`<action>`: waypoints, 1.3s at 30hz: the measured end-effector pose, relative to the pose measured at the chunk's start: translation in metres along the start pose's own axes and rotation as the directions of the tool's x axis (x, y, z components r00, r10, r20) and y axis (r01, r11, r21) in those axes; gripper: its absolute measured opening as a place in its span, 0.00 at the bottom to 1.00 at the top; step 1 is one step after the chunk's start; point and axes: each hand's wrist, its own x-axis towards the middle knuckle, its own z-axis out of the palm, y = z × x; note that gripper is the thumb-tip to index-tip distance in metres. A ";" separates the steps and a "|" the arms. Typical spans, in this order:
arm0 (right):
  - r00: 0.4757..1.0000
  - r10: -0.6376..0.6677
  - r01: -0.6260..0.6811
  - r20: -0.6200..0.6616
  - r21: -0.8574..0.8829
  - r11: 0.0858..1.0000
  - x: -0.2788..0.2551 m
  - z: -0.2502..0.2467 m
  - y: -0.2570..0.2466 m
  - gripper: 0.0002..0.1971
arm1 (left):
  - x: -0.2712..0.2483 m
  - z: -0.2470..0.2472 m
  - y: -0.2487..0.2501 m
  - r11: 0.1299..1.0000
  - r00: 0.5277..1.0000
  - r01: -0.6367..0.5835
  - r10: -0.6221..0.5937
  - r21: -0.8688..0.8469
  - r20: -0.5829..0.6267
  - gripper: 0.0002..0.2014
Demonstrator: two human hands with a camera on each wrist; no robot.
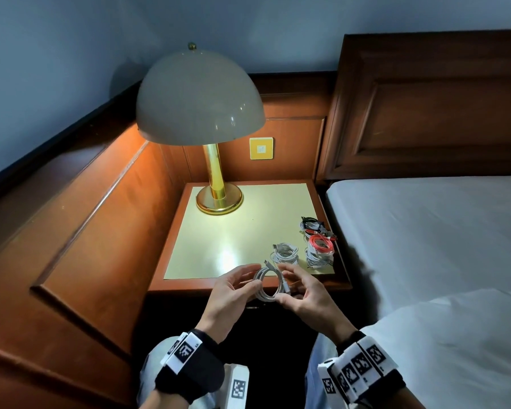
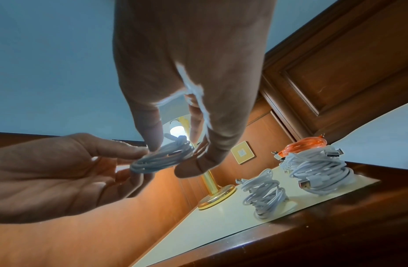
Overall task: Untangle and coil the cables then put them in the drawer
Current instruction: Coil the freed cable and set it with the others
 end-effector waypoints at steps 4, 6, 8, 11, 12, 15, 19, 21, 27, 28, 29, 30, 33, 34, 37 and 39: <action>0.999 0.033 -0.029 -0.038 0.107 0.994 0.001 -0.003 0.003 0.24 | -0.001 0.001 -0.003 0.999 1.000 0.019 -0.019 -0.036 -0.011 0.14; 0.998 0.047 -0.040 -0.029 0.190 0.981 0.000 -0.003 0.001 0.20 | -0.002 0.000 -0.006 0.997 1.000 0.029 -0.029 -0.067 -0.005 0.13; 0.998 0.042 -0.031 -0.039 0.234 0.972 0.000 -0.004 -0.001 0.19 | -0.003 0.000 -0.008 0.996 0.999 0.032 -0.030 -0.088 0.024 0.13; 1.000 0.013 -0.009 -0.015 0.258 0.966 -0.001 -0.002 -0.008 0.19 | -0.006 0.000 -0.007 0.997 0.997 0.020 -0.014 -0.073 0.077 0.13; 1.000 0.011 -0.011 0.002 0.259 0.966 -0.002 -0.001 -0.011 0.19 | -0.006 0.000 -0.007 0.999 0.997 0.011 -0.007 -0.053 0.078 0.13; 0.998 0.016 -0.032 0.061 0.268 0.963 -0.003 0.000 -0.021 0.22 | -0.004 -0.003 -0.005 1.000 0.999 -0.029 0.029 -0.010 0.045 0.10; 0.991 0.029 -0.059 0.131 0.232 0.971 -0.003 -0.001 -0.027 0.17 | -0.006 -0.006 -0.001 0.996 0.996 -0.086 0.086 0.021 -0.001 0.11; 0.991 0.036 -0.059 0.127 0.182 0.982 -0.002 -0.002 -0.028 0.14 | -0.009 -0.007 0.001 0.994 0.994 -0.104 0.105 0.025 -0.017 0.14; 0.998 0.026 -0.039 0.060 0.235 0.971 -0.002 0.004 -0.028 0.11 | -0.014 -0.014 -0.002 0.996 0.996 -0.084 0.084 -0.020 -0.024 0.12; 0.999 0.028 -0.039 0.047 0.252 0.967 -0.002 0.004 -0.028 0.11 | -0.015 -0.014 -0.002 0.997 0.997 -0.079 0.079 -0.026 -0.009 0.13; 0.999 0.031 -0.040 0.038 0.257 0.966 -0.003 0.003 -0.029 0.12 | -0.016 -0.014 -0.001 0.997 0.997 -0.074 0.074 -0.037 -0.001 0.13; 0.999 0.036 -0.043 0.031 0.254 0.966 -0.004 0.003 -0.029 0.14 | -0.017 -0.014 0.000 0.996 0.998 -0.066 0.066 -0.051 -0.002 0.13; 0.999 0.032 -0.035 0.016 0.269 0.963 -0.004 0.002 -0.029 0.20 | -0.017 -0.012 0.003 0.991 0.998 -0.063 0.060 -0.120 -0.023 0.13; 0.999 0.018 -0.025 0.026 0.280 0.960 -0.004 0.001 -0.029 0.21 | -0.016 -0.011 0.003 0.988 0.997 -0.069 0.066 -0.141 -0.027 0.13; 0.998 -0.004 -0.013 0.059 0.281 0.960 0.000 -0.003 -0.023 0.19 | -0.010 -0.011 0.001 0.982 0.997 -0.070 0.065 -0.175 -0.038 0.12; 0.999 -0.001 -0.009 0.037 0.266 0.964 0.003 -0.004 -0.018 0.18 | -0.006 -0.009 0.000 0.981 0.998 -0.064 0.058 -0.183 -0.039 0.12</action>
